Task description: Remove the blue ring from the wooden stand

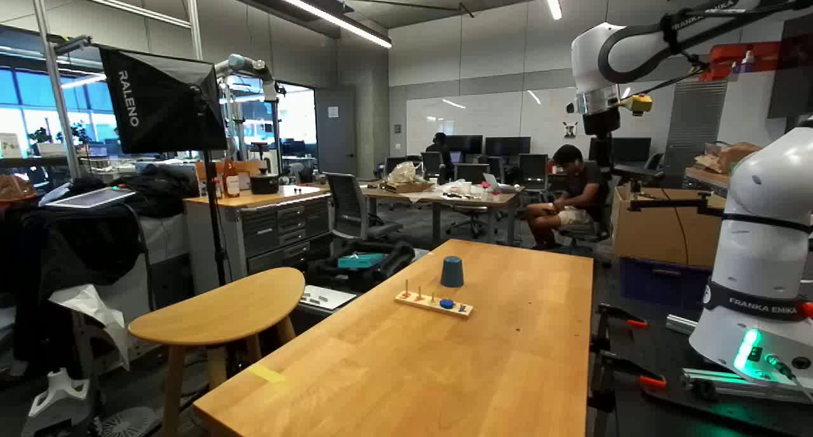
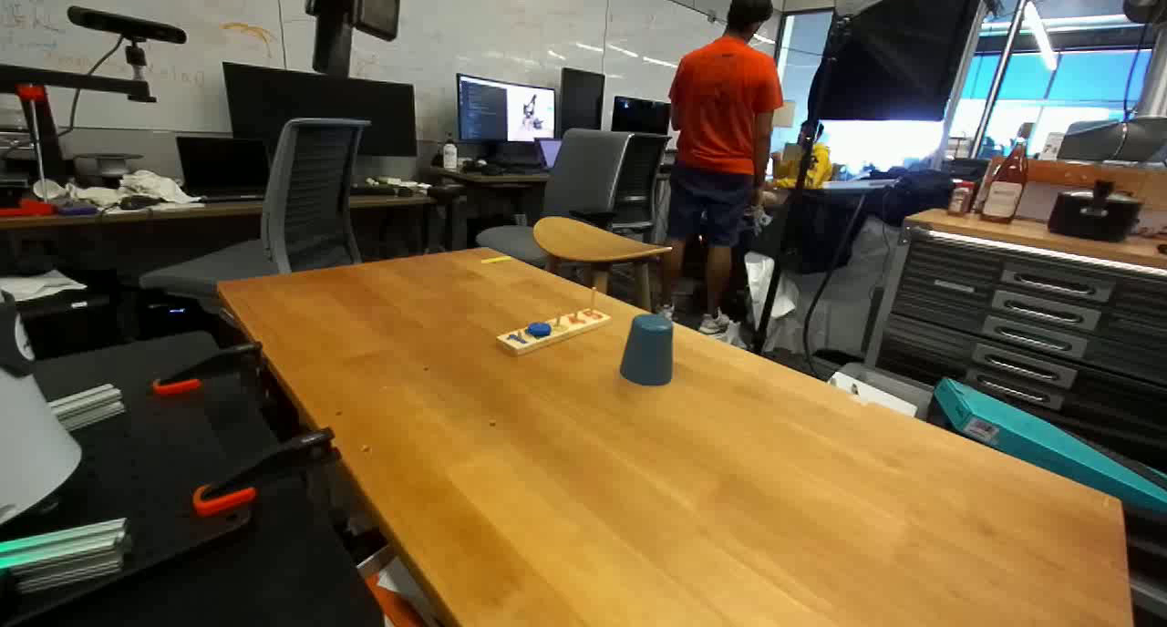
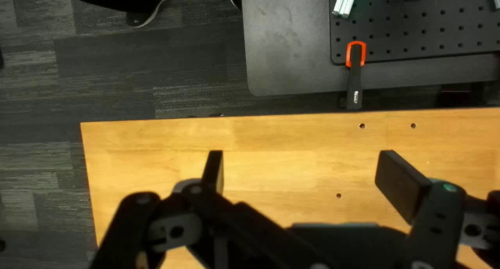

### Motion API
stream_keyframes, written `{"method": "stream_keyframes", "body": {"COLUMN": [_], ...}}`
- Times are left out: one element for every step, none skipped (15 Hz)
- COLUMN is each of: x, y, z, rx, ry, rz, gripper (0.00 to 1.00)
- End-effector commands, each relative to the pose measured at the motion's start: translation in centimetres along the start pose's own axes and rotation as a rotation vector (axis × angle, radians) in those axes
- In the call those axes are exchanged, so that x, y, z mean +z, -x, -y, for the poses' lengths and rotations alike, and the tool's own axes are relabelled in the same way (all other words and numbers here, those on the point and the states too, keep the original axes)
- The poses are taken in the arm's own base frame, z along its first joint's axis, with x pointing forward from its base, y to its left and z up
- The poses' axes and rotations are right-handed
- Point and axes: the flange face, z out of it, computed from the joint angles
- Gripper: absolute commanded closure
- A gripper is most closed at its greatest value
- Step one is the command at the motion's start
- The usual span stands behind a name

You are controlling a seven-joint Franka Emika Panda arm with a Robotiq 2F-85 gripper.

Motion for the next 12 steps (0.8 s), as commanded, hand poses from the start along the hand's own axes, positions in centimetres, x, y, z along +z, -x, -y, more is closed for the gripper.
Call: {"method": "stream_keyframes", "body": {"x": [-0.1,-0.2,-0.2,0.0,0.5,1.0,1.4,1.8,2.1,2.5,3.0,3.7], "y": [0.0,0.0,0.0,-0.2,-1.0,-2.1,-3.7,-5.6,-7.8,-9.6,-11.5,-13.3], "z": [0.0,-0.1,-0.1,0.2,1.0,2.0,3.2,4.8,6.4,7.5,8.8,10.0], "rx": [0.001,0.001,0.002,-0.004,-0.023,-0.040,-0.063,-0.091,-0.114,-0.125,-0.136,-0.145], "ry": [0.000,0.001,0.001,0.012,0.037,0.048,0.054,0.085,0.073,0.073,0.071,0.070], "rz": [-0.002,-0.003,-0.004,-0.003,-0.011,-0.031,-0.069,-0.122,-0.165,-0.206,-0.234,-0.257], "gripper": [0.00,0.00,0.00,0.00,0.00,0.00,0.00,0.00,0.00,0.00,0.00,0.00]}}
